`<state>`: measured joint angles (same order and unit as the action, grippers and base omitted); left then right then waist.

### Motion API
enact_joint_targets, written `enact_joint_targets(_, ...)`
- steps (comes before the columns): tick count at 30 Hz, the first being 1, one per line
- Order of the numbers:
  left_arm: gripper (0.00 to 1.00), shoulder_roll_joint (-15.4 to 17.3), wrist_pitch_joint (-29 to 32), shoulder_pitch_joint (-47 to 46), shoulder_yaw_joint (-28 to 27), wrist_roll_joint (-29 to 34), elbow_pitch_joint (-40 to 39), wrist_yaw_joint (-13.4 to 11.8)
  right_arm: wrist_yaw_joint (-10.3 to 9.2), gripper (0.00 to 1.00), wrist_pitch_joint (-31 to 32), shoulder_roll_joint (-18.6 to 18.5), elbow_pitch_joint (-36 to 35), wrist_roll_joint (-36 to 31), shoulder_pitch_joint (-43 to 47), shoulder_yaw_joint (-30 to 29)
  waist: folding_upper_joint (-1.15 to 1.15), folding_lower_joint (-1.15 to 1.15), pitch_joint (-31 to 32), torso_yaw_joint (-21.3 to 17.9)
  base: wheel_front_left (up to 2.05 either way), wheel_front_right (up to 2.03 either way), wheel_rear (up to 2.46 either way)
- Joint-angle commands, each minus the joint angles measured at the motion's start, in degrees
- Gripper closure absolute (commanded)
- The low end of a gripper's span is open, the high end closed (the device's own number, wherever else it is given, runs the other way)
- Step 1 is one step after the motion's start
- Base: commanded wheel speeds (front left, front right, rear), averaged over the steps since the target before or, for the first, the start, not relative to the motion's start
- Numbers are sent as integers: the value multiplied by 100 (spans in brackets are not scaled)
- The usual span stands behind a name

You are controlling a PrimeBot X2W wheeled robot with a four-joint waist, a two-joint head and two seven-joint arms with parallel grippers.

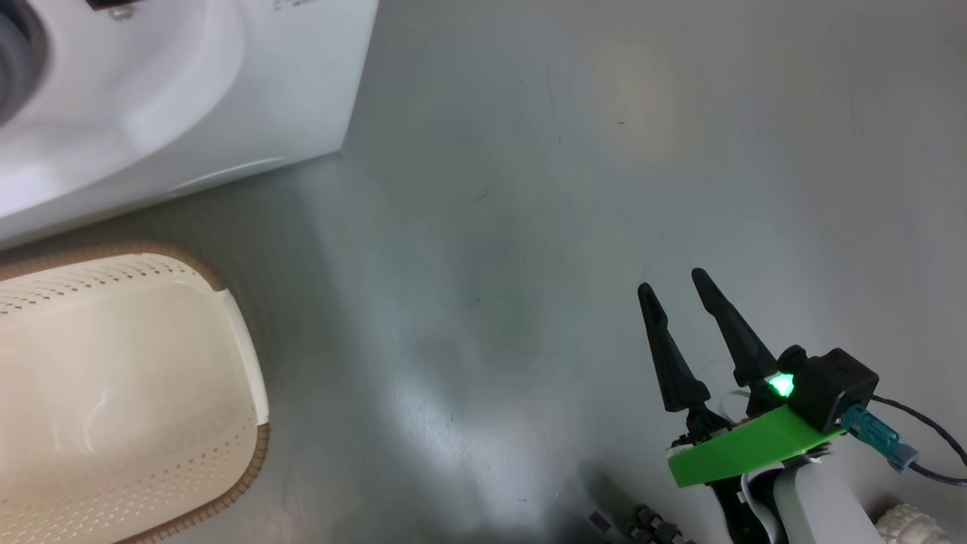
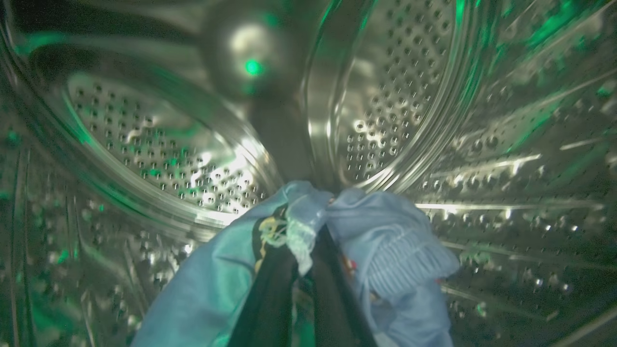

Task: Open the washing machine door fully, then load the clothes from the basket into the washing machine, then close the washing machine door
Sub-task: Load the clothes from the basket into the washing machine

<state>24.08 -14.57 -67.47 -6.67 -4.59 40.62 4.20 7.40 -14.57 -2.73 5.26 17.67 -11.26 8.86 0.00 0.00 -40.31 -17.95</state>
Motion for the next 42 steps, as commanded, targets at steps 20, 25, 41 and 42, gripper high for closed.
enact_joint_targets(20, 0, 37, -42, 343, -223, -73, -850, -112, 9, 0, -42, -15, -38, 31, -86, 135, 0, 0, 25, 175, 0, 0, 0)
enact_joint_targets(25, 0, -119, -42, 369, -187, -159, -598, -69, 9, 0, -42, -15, -16, 25, -104, 77, 0, 0, 151, 319, 0, 0, 0)
enact_joint_targets(41, 0, -641, -42, 1533, -170, -459, -396, 89, 9, 0, -42, -15, 129, -122, -30, -104, 0, 0, 1034, 828, 0, 0, 0)
enact_joint_targets(42, 0, -665, -42, 1627, -195, -485, -460, 96, 9, 0, -42, -15, 130, -118, -19, -131, 0, 0, 1083, 846, 0, 0, 0)
